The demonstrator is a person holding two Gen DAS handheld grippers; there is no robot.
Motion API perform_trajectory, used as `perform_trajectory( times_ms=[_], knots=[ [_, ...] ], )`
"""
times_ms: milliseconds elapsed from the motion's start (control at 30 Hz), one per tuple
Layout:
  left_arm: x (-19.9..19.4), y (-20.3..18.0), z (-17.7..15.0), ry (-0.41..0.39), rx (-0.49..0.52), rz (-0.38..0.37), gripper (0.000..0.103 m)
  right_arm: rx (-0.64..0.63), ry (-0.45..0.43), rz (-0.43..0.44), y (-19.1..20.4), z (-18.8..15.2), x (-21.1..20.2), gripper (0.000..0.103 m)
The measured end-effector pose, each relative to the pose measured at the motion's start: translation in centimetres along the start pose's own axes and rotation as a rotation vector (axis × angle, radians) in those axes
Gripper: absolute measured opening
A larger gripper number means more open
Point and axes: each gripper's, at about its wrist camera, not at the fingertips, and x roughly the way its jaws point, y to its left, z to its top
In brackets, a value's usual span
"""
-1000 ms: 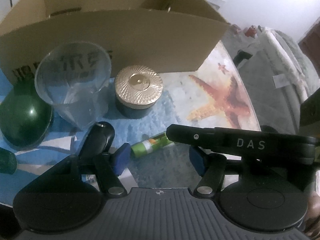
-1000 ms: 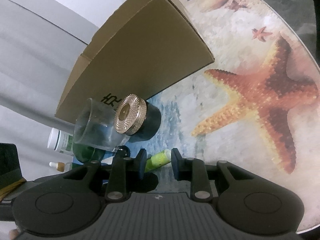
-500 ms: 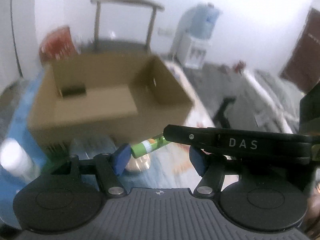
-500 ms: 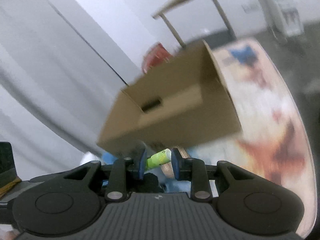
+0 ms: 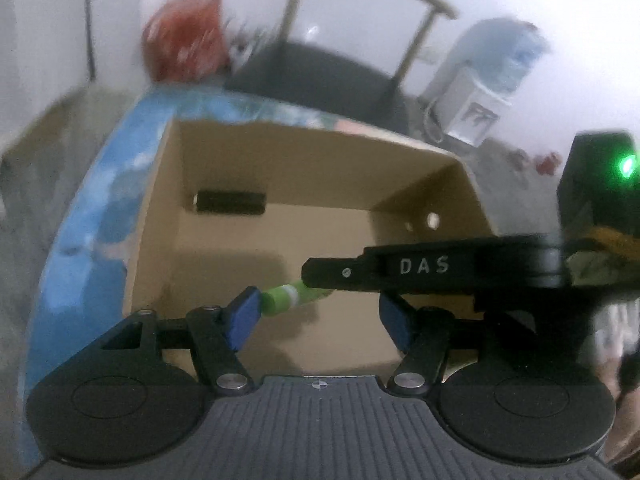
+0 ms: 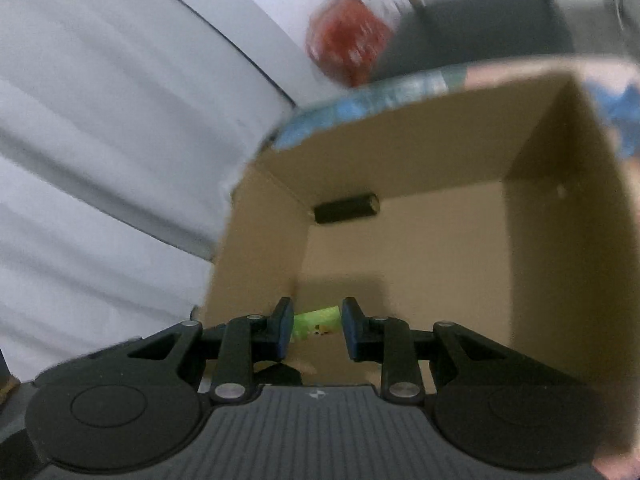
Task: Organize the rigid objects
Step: 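Lower the green battery into the box and open the right gripper, then grasp the black earbud case with the right gripper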
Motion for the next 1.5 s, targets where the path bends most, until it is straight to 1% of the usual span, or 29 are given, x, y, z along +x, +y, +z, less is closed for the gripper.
perform_trajectory(
  times_ms=[33,67,133,167,200,267,367,433,533,600,667,767,833,900,1000,1067,1100,1167,1200,1267,1400,1500],
  knots=[
    [1.0,0.8,0.6,0.024,-0.041,-0.015,0.063,0.015,0.032,-0.005,-0.5,1.1,1.5,0.028],
    [1.4,1.3,0.8,0.032,-0.066,-0.023,0.063,0.036,0.051,-0.007,-0.9,1.8,2.7,0.028],
    [2.0,1.8,1.0,0.027,-0.092,0.008,0.063,0.067,0.086,-0.006,-1.5,3.0,5.0,0.027],
    [2.0,1.9,1.0,0.025,-0.109,0.021,0.063,0.076,0.088,-0.017,-1.6,3.4,5.8,0.027],
    [1.7,2.0,0.9,0.02,-0.124,0.004,0.063,0.072,0.083,-0.034,-1.6,3.8,6.3,0.027],
    [0.3,2.0,0.5,0.001,-0.133,-0.031,0.064,0.059,0.043,-0.054,-1.3,3.6,5.9,0.027],
    [-2.7,1.6,-0.8,-0.062,-0.097,-0.037,0.066,0.04,-0.015,-0.009,-1.1,2.8,3.3,0.027],
    [-5.1,1.4,-2.0,-0.105,-0.065,-0.048,0.07,0.003,-0.071,0.013,-1.0,1.4,0.3,0.027],
    [-8.0,0.9,-4.6,-0.147,-0.023,-0.077,0.072,-0.021,-0.155,0.054,-1.2,-1.5,-4.6,0.028],
    [-9.7,0.7,-6.7,-0.155,0.006,-0.108,0.072,-0.02,-0.197,0.097,-1.7,-3.8,-7.5,0.028],
    [-10.4,0.4,-8.2,-0.158,0.039,-0.125,0.074,-0.022,-0.233,0.133,-2.1,-6.9,-10.1,0.028],
    [-10.9,0.3,-11.6,-0.138,0.076,-0.138,0.074,-0.039,-0.259,0.137,-2.4,-12.0,-12.0,0.028],
    [-10.7,0.3,-13.5,-0.111,0.085,-0.148,0.074,-0.034,-0.253,0.13,-2.6,-14.7,-12.0,0.028],
    [-9.8,0.6,-15.1,-0.075,0.089,-0.14,0.074,-0.012,-0.23,0.127,-3.0,-17.3,-11.2,0.028],
    [-7.8,0.9,-16.9,-0.026,0.108,-0.099,0.072,0.031,-0.184,0.103,-4.3,-20.2,-9.0,0.028],
    [-6.5,1.2,-17.9,0.007,0.111,-0.093,0.071,0.057,-0.161,0.1,-4.6,-21.3,-7.9,0.028],
    [-5.7,1.4,-18.1,0.028,0.105,-0.086,0.069,0.069,-0.147,0.105,-4.7,-21.7,-7.2,0.028],
    [-4.5,1.7,-18.5,0.043,0.103,-0.071,0.067,0.084,-0.125,0.097,-4.7,-21.8,-5.9,0.028],
    [-4.1,1.7,-18.7,0.045,0.1,-0.059,0.064,0.077,-0.12,0.085,-4.7,-21.7,-5.5,0.028],
    [-3.6,1.8,-18.6,0.034,0.093,-0.045,0.062,0.067,-0.107,0.059,-4.6,-21.6,-4.7,0.028],
    [-2.9,1.6,-18.0,0.018,0.091,-0.034,0.058,0.079,-0.076,0.066,-4.4,-20.9,-3.1,0.028],
    [-1.9,1.8,-17.7,0.044,0.097,-0.022,0.051,0.107,-0.055,0.062,-4.8,-20.7,-2.0,0.028]
  ],
)
